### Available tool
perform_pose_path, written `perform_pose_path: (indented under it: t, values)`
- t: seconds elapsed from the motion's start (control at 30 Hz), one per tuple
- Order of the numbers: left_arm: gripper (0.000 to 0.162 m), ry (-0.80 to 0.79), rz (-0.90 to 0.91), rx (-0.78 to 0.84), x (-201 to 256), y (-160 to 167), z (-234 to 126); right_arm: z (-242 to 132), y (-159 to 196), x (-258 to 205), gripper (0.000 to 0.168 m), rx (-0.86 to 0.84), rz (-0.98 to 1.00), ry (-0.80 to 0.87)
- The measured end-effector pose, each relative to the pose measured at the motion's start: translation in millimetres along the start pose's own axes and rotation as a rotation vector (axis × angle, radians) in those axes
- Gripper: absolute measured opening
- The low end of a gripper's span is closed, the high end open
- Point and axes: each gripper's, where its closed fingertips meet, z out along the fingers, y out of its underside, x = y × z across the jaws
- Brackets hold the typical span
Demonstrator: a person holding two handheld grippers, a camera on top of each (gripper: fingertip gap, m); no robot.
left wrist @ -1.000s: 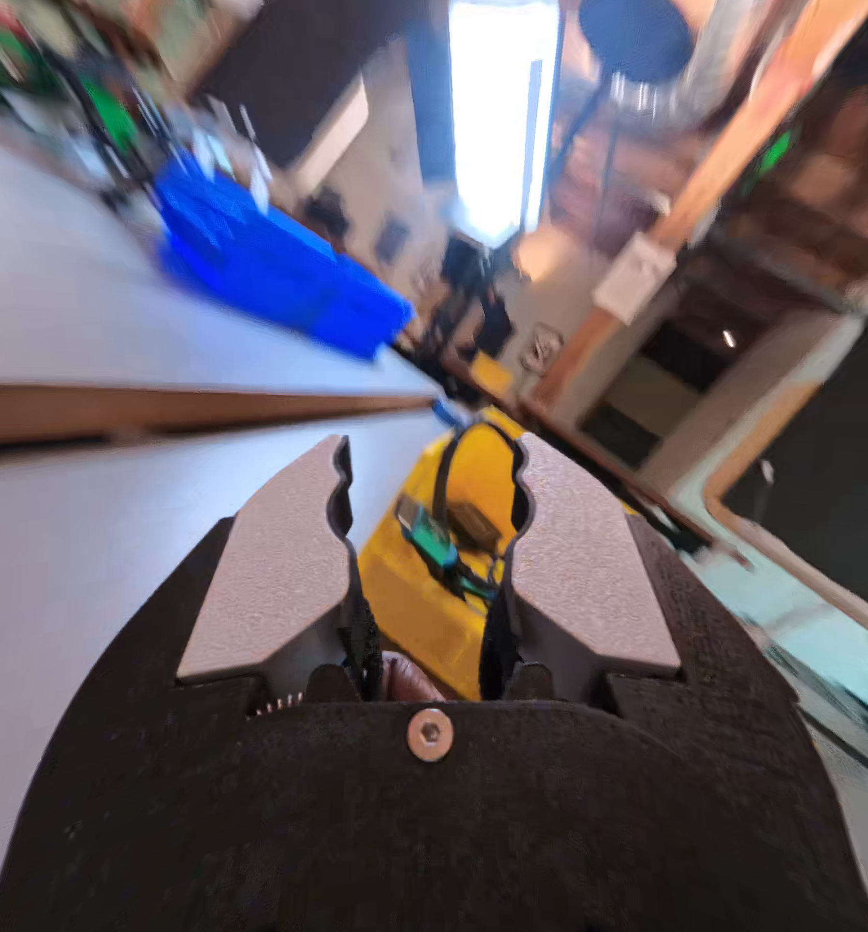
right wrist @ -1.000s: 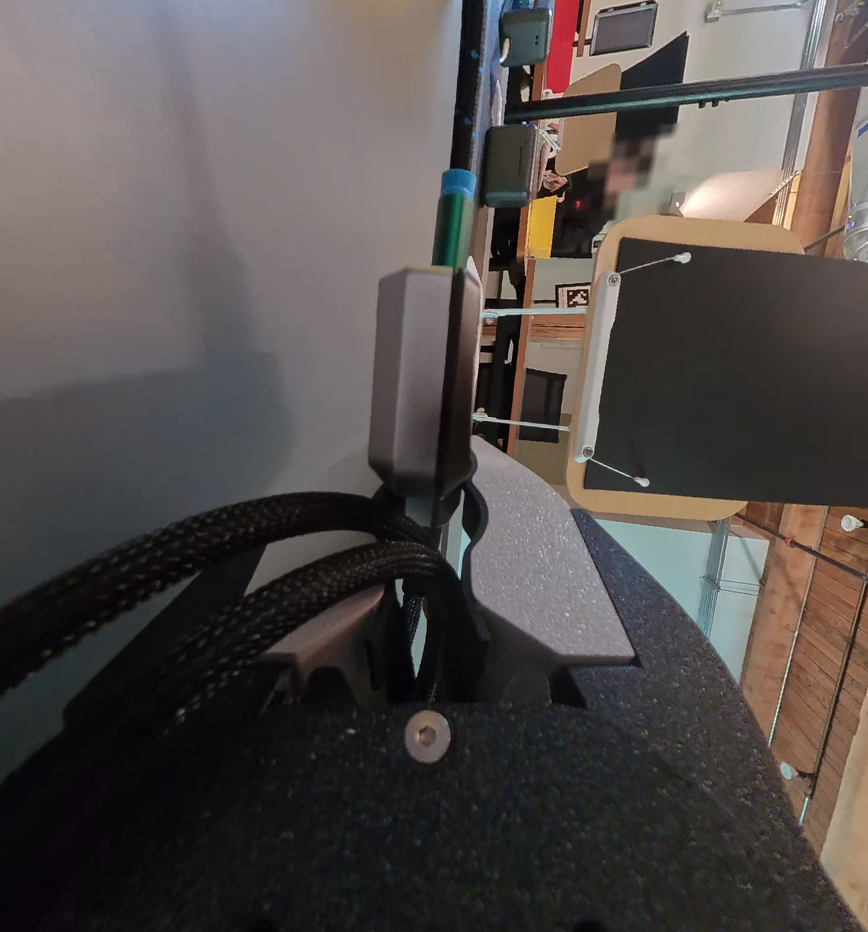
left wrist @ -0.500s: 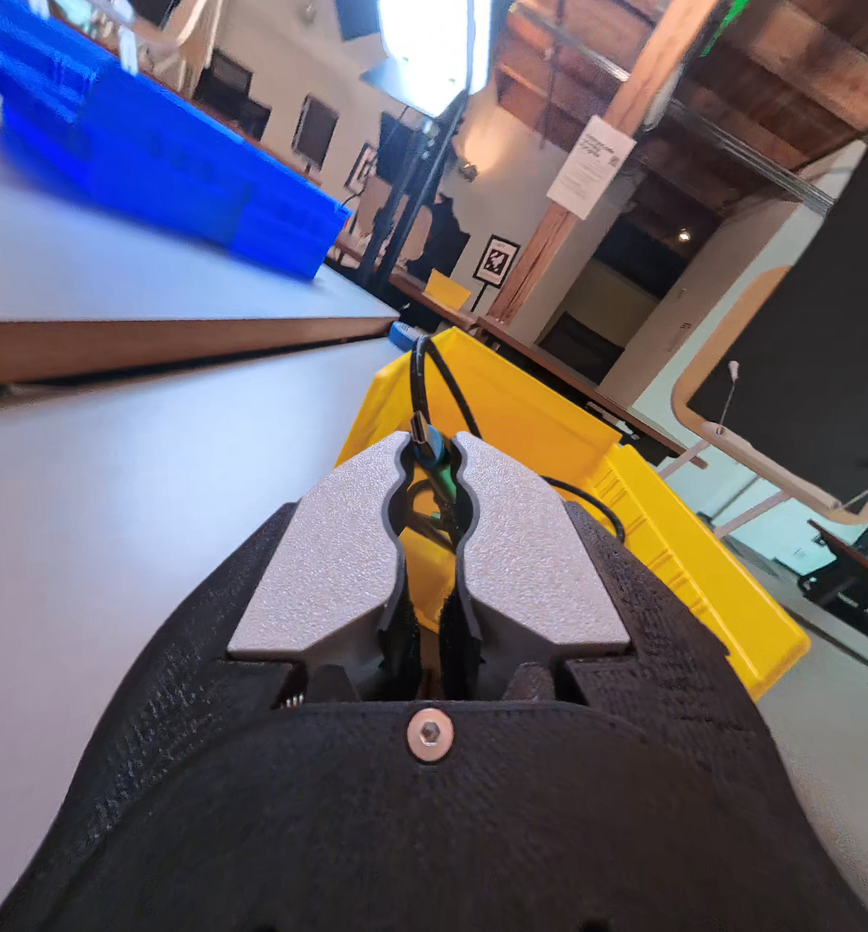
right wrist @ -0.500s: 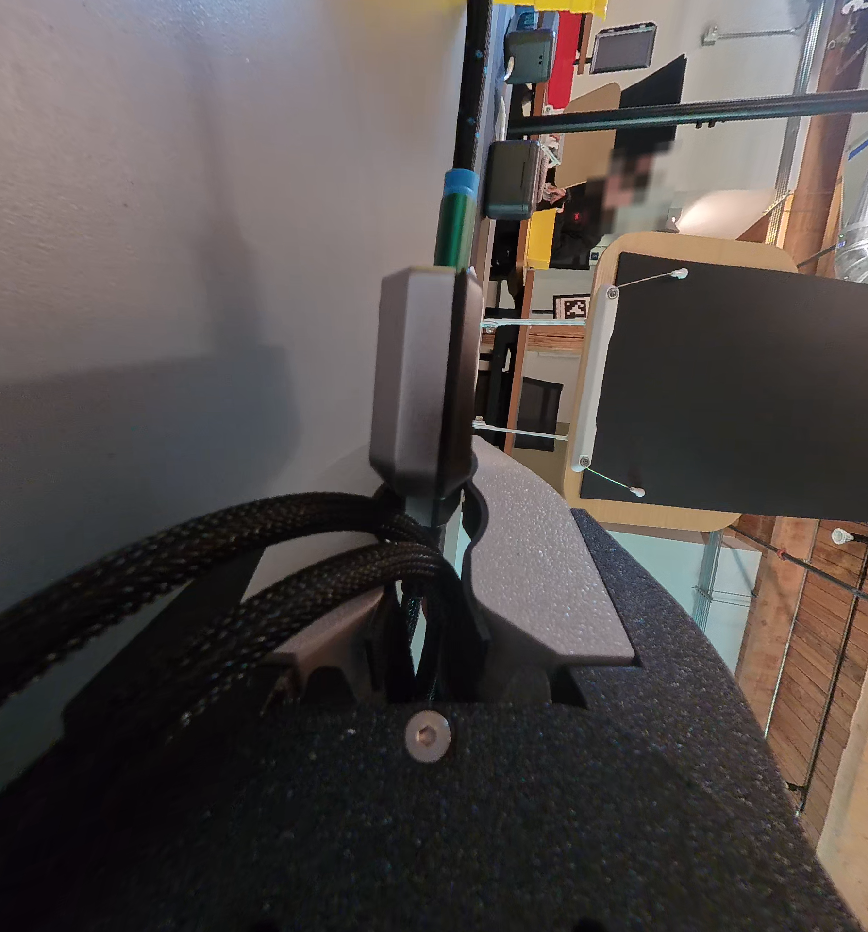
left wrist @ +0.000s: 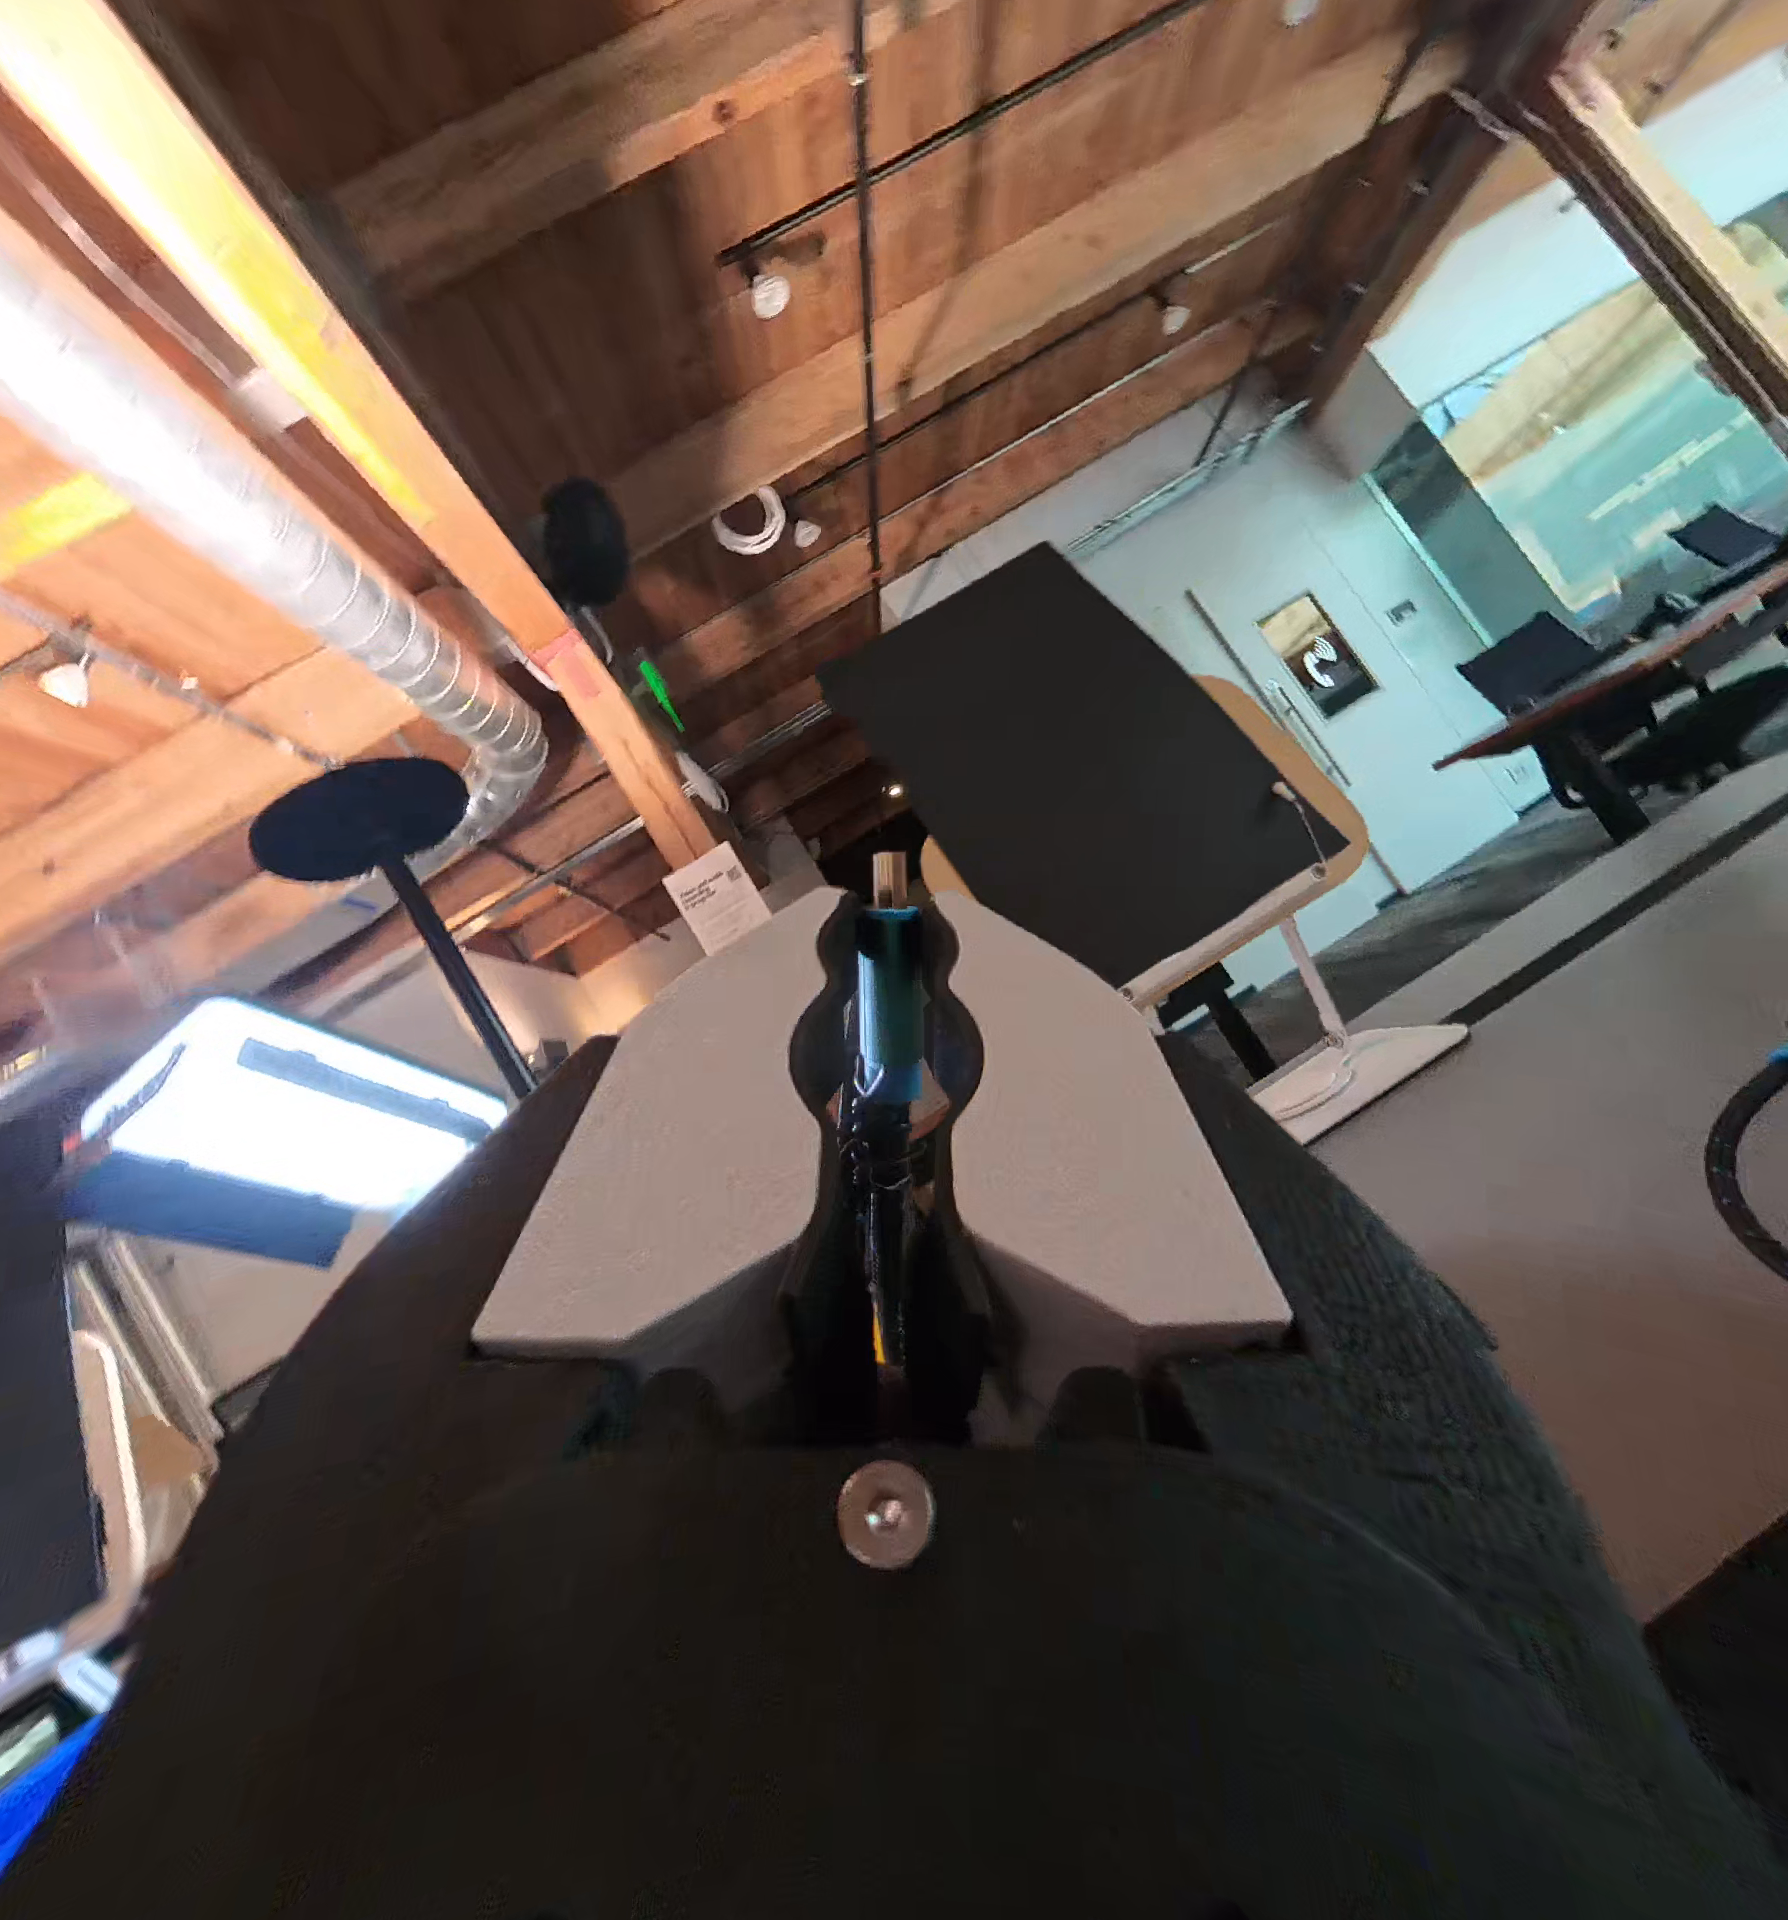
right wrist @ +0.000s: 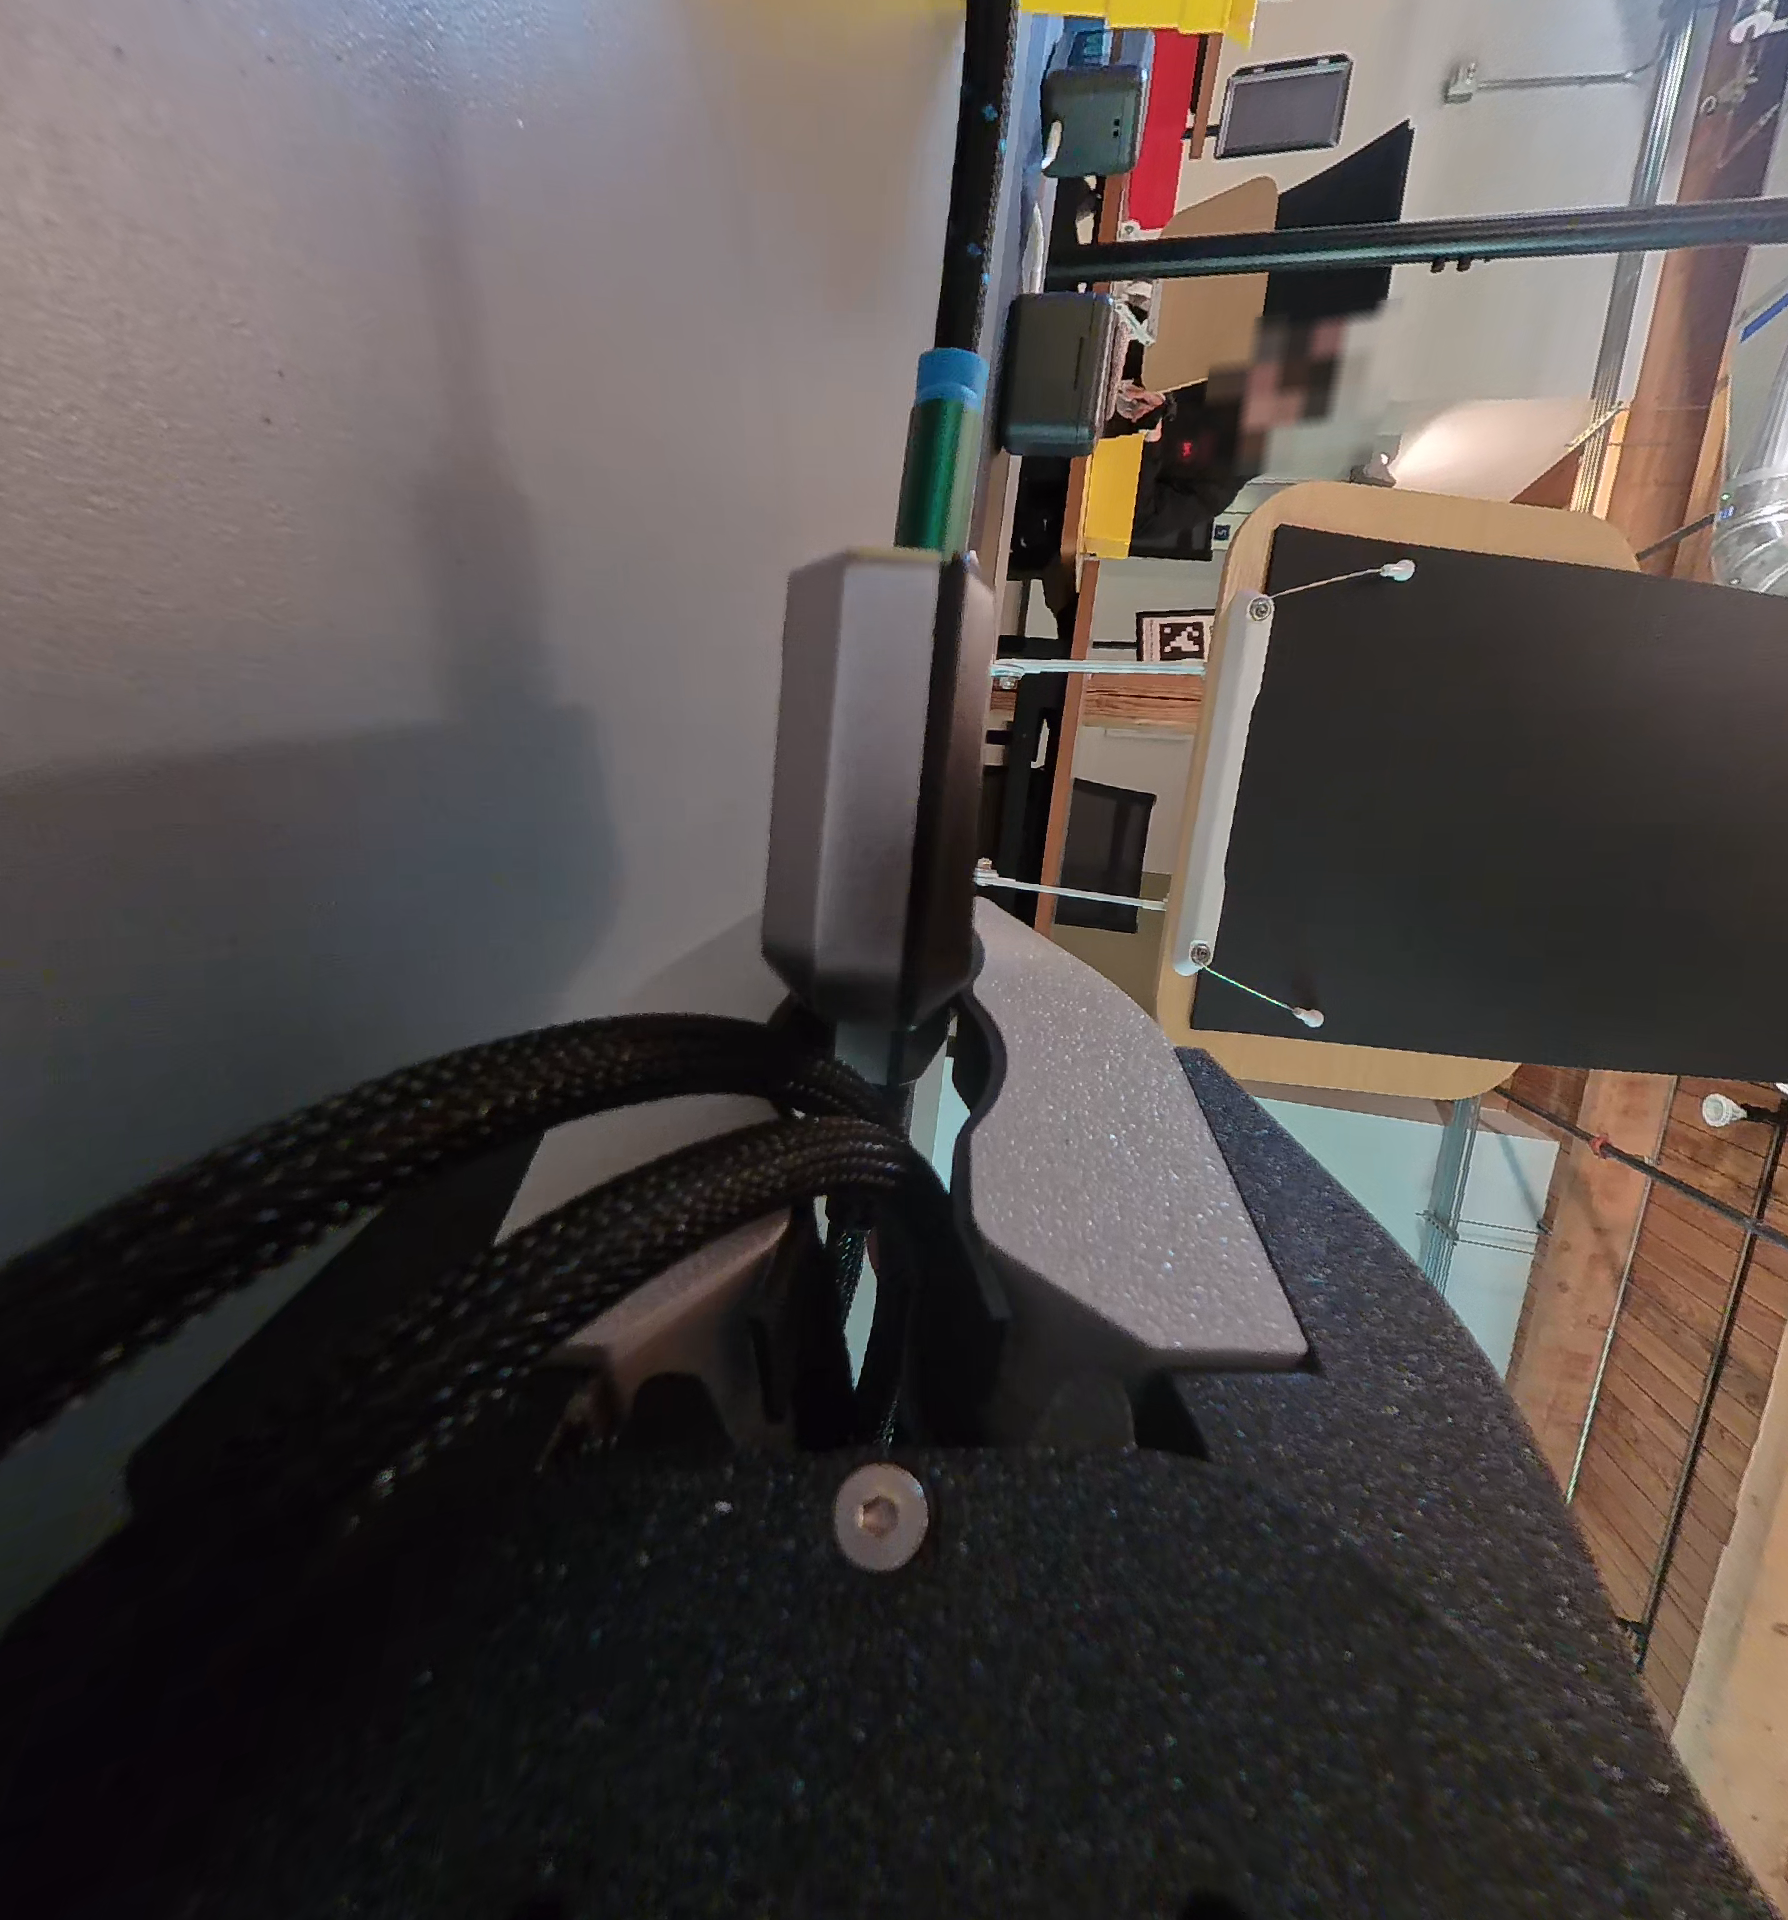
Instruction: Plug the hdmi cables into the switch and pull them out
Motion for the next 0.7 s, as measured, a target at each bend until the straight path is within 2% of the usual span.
perform_pose_path:
  t: [0.1, 0.17, 0.3, 0.37, 0.43, 0.57, 0.63, 0.7]
  values:
    - [0.012, 0.093, 0.067, 0.003, 7, -21, 5, 0, 0, 0, 0.023, 0.001, -0.001, 0.003]
    - [0.011, 0.236, 0.015, -0.049, 17, -33, 7, 0, -1, 0, 0.023, 0.001, -0.004, 0.001]
    - [0.012, 0.807, -0.294, -0.375, 65, -44, -13, 0, -2, -1, 0.022, 0.002, -0.008, -0.001]
    - [0.012, 0.967, -0.329, -0.421, 83, -51, -11, 0, -2, -1, 0.023, 0.003, -0.012, -0.001]
    - [0.011, 1.213, -0.387, -0.445, 118, -56, -14, 1, -2, -1, 0.023, 0.0, -0.019, 0.0]
    - [0.011, 1.629, -0.398, -0.661, 200, -12, -22, 1, -2, -2, 0.023, -0.002, -0.021, -0.002]
    - [0.012, 1.776, -0.456, -0.739, 235, 6, -19, 1, -2, -2, 0.023, -0.001, -0.021, -0.004]
    - [0.015, 1.834, -0.412, -0.828, 265, 35, -11, 2, -2, -2, 0.023, -0.001, -0.018, -0.006]
